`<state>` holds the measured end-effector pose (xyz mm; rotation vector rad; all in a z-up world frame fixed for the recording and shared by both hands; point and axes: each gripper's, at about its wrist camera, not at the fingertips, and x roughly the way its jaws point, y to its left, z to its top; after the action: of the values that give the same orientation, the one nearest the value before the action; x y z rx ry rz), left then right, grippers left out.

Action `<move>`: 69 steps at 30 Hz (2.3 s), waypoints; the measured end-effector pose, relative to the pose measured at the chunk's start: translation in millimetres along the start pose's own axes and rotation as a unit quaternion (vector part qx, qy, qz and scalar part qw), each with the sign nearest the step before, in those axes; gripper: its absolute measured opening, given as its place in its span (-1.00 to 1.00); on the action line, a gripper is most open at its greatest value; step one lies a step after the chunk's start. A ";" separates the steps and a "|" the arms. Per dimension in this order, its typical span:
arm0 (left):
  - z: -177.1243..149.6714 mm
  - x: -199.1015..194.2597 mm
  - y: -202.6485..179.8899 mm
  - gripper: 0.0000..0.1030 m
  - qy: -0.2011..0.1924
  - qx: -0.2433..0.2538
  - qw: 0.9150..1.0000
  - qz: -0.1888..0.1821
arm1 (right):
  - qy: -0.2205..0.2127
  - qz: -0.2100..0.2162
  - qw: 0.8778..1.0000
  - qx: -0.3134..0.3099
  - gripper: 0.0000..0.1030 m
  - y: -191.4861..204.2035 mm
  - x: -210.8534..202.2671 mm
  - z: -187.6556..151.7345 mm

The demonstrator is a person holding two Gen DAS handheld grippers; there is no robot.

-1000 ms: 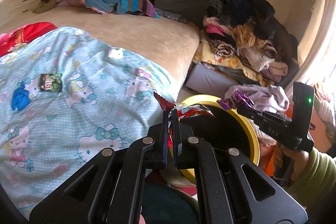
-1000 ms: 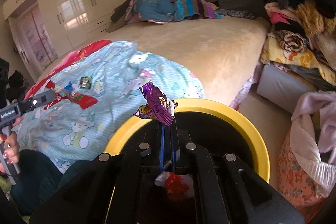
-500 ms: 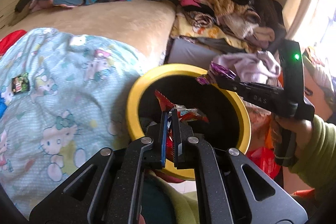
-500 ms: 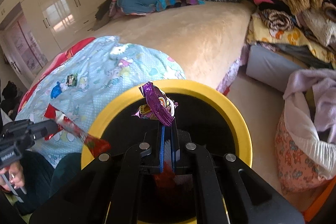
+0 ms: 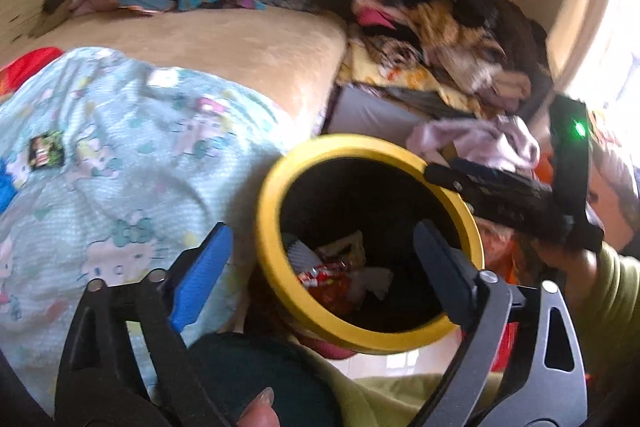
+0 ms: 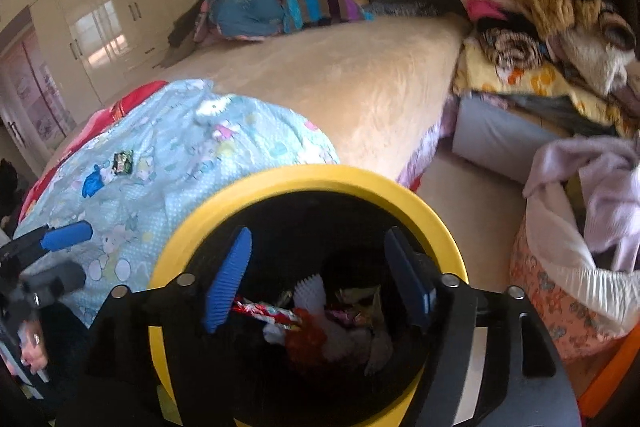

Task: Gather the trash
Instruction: 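Move both open tools back over the blue bag and green snack packet, then grasp the blue plastic bag with the left tool while the right tool grasps the green snack packet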

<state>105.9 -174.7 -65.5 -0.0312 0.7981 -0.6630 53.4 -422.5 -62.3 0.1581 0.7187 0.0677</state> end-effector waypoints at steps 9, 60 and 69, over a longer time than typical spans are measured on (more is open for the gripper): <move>16.2 -41.3 60.1 0.74 -0.068 -0.059 0.993 0.077 | -0.039 0.056 0.996 -0.062 0.55 61.9 0.5 20.2; -10.1 -77.5 330.2 0.62 -0.064 -0.248 0.933 0.252 | 0.148 0.206 0.961 -0.112 0.27 325.2 302.7 98.2; -1.8 -48.4 356.0 0.45 -0.039 -0.266 0.929 0.254 | 0.167 0.233 0.950 -0.126 -0.75 327.7 309.4 92.5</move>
<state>271.9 137.2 -130.4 -0.3314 0.8460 0.0575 344.4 -74.7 -140.0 0.0674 0.9914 0.6495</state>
